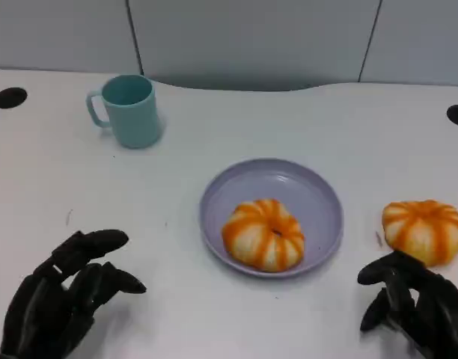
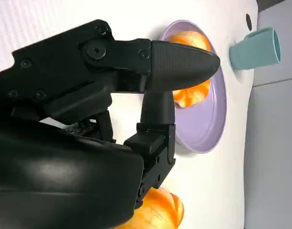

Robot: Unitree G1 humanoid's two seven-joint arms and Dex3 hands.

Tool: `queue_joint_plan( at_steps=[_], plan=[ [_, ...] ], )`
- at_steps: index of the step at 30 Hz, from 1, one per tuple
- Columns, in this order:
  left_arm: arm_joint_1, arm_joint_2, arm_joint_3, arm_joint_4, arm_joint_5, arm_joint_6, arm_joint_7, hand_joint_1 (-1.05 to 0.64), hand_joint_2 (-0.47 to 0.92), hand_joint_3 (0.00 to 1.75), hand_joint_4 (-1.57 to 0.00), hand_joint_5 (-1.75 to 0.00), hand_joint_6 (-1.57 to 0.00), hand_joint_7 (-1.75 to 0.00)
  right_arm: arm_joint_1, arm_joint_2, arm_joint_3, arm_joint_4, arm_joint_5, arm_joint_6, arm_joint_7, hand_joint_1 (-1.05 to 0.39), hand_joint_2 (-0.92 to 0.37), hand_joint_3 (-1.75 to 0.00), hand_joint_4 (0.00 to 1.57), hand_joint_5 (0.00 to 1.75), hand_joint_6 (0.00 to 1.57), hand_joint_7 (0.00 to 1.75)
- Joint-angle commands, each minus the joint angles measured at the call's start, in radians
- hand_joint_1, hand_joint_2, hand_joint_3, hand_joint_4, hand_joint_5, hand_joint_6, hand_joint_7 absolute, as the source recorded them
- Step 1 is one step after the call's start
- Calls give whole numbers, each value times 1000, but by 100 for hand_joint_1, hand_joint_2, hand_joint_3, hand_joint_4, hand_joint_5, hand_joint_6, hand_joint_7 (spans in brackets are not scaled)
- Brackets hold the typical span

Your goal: Grasp the bread from the table and place it into the plate.

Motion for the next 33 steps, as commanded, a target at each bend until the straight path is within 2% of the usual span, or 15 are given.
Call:
queue_joint_plan(
  at_steps=[1, 20, 21, 22, 24, 27, 30, 33],
  plan=[
    [-5, 4, 21, -14, 16, 9, -2, -66, 92, 34, -41, -158, -48, -96, 6, -13, -9, -3, 3, 10, -1, -29, -92, -56, 56, 173, 43, 151],
    [-7, -8, 39, -18, 33, 19, -10, -66, 92, 34, -41, -158, -46, -99, 6, -13, -9, -3, 3, 10, -1, -29, -92, -56, 56, 173, 43, 151],
    [21, -21, 35, 5, 19, 78, 7, -66, 92, 34, -41, -158, -46, -99, 6, -15, -16, 4, 7, 9, -2, -29, -92, -56, 56, 173, 43, 151],
    [42, -32, 33, 21, 9, 123, 20, -65, 92, 38, -42, -168, -37, -138, 6, -16, -21, 9, 10, 8, -2, -29, -92, -56, 55, 173, 43, 151],
    [68, -38, 40, 16, 7, 212, 83, -59, 92, 42, -40, -173, -27, -164, 5, -27, -25, 7, -1, 10, -10, -30, -92, -56, 55, 174, 43, 152],
    [41, -39, 72, -6, -6, 281, 135, -55, 92, 39, -42, -174, -22, -171, 1, -30, -29, -13, 0, 30, -14, -28, -92, -58, 53, 174, 43, 153],
    [25, -45, 90, 2, -18, 295, 122, -54, 92, 38, -43, -175, -22, -173, -2, -31, -33, 4, 6, -2, 0, -28, -92, -59, 54, 175, 44, 154],
    [21, -52, 102, -2, -22, 318, 133, -54, 92, 35, -46, -175, -23, -173, -6, -31, -37, 9, 5, 1, 2, -29, -92, -58, 55, 175, 45, 155]
  ],
)
